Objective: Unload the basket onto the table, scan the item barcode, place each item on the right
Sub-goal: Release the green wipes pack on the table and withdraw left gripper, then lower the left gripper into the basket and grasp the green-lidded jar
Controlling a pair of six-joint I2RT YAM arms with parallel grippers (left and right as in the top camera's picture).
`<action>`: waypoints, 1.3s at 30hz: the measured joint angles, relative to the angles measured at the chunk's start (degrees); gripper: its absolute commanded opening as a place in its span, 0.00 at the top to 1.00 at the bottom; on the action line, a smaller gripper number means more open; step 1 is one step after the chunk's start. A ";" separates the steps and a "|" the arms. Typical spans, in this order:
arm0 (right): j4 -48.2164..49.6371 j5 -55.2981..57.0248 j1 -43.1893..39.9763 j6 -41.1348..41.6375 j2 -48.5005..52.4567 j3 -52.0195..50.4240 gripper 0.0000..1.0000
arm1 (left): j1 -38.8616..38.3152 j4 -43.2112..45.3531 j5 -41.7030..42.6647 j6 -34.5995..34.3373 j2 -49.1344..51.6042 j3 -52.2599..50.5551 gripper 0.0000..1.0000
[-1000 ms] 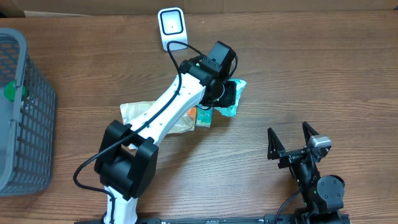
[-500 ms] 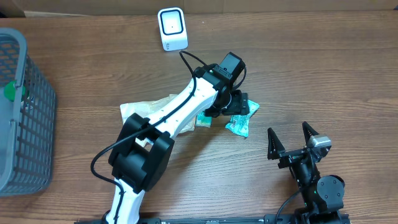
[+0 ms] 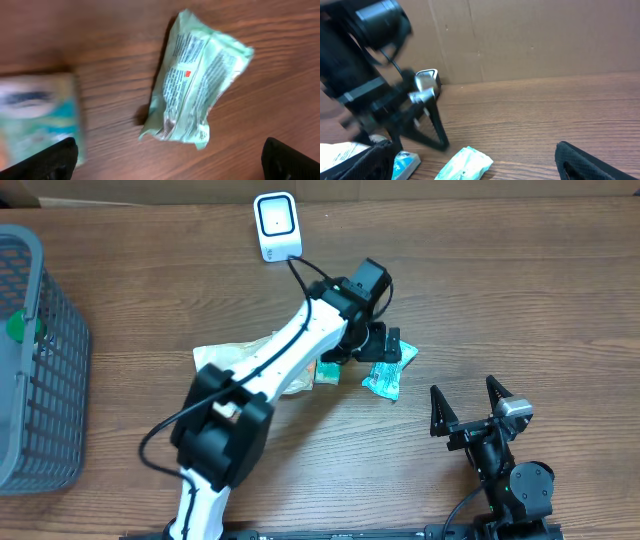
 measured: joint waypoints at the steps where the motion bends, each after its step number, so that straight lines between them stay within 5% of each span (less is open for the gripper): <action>1: -0.04 0.00 -0.02 0.00 0.00 0.00 0.00 | 0.44 -0.92 -0.76 0.83 -1.31 0.55 0.00; 9: 0.00 0.02 -0.02 -0.02 0.00 0.00 0.00 | 9.79 -11.85 -8.72 8.63 -16.83 9.29 0.01; 20: -0.02 0.02 -0.02 0.02 0.00 0.00 0.00 | 40.06 -19.28 -12.41 17.03 -35.47 18.73 0.00; 30: 0.00 0.02 -0.02 0.00 0.00 0.00 0.00 | 65.44 -20.87 -13.35 15.28 -35.15 17.75 0.01; 39: 0.00 0.00 -0.02 0.00 0.00 0.00 0.00 | 74.10 -10.86 -13.60 12.35 -31.45 9.70 0.00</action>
